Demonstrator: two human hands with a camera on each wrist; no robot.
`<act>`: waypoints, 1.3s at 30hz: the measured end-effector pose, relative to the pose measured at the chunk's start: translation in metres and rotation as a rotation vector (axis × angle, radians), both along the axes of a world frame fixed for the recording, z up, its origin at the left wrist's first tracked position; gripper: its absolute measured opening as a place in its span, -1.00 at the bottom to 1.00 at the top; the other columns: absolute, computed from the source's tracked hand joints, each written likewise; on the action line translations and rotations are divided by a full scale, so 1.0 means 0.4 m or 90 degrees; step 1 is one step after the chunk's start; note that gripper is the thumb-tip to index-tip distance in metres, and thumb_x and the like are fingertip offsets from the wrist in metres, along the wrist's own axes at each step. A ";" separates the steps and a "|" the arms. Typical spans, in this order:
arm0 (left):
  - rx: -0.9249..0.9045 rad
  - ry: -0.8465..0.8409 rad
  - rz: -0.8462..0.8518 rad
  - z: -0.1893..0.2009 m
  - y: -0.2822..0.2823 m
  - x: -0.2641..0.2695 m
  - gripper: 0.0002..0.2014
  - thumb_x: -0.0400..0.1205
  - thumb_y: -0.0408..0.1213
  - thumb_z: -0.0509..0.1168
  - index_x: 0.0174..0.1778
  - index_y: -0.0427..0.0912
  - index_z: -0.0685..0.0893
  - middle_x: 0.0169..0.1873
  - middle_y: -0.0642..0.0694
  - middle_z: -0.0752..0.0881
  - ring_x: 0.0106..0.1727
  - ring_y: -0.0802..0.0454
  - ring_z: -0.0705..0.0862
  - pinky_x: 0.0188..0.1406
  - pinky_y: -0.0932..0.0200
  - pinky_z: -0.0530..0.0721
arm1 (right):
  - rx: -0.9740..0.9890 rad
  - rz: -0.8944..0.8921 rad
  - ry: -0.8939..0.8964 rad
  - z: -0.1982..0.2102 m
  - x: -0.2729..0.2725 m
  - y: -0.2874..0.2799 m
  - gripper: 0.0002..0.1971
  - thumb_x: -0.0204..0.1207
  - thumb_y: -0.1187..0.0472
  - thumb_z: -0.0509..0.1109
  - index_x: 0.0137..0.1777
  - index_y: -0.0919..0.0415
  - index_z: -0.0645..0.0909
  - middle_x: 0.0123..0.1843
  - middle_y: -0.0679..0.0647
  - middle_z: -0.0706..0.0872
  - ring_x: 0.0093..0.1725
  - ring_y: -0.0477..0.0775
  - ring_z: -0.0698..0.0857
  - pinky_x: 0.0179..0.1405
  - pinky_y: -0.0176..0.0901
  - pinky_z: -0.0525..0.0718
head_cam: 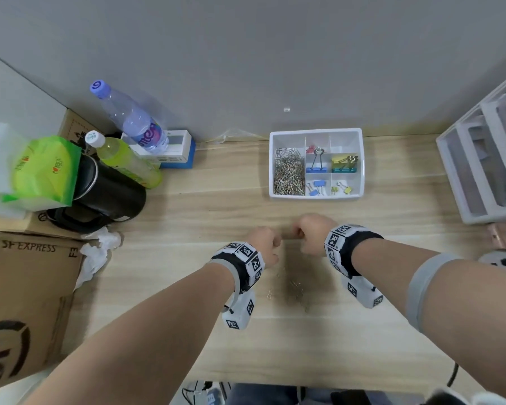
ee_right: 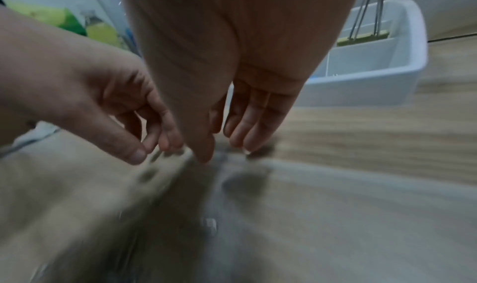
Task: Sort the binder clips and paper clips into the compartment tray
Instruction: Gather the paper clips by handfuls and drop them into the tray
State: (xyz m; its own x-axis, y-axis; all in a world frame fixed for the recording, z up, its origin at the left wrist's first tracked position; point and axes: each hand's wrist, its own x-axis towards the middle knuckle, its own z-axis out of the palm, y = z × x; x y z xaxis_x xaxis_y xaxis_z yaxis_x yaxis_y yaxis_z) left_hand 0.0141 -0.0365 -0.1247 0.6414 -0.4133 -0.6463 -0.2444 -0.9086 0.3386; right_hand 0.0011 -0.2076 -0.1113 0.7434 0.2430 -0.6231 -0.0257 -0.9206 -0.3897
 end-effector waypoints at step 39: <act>-0.086 -0.009 0.156 -0.048 0.006 -0.246 -0.87 0.36 -0.41 0.31 -0.35 -0.08 0.68 -0.34 -0.08 0.76 -0.23 -0.10 0.76 -0.12 0.00 0.77 | 0.082 0.030 -0.051 -0.087 -0.236 0.069 -0.75 0.29 0.29 0.50 -0.01 0.16 0.65 0.00 0.13 0.68 0.05 0.23 0.69 0.04 0.01 0.67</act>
State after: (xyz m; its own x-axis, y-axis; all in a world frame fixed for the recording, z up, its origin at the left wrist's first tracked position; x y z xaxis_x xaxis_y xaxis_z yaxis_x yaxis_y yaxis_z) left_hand -0.0842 -0.0343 -0.1440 0.7415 -0.3263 -0.5862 -0.0288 -0.8884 0.4581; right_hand -0.0935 -0.1801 -0.1460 0.7754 0.3526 -0.5239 0.0521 -0.8625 -0.5034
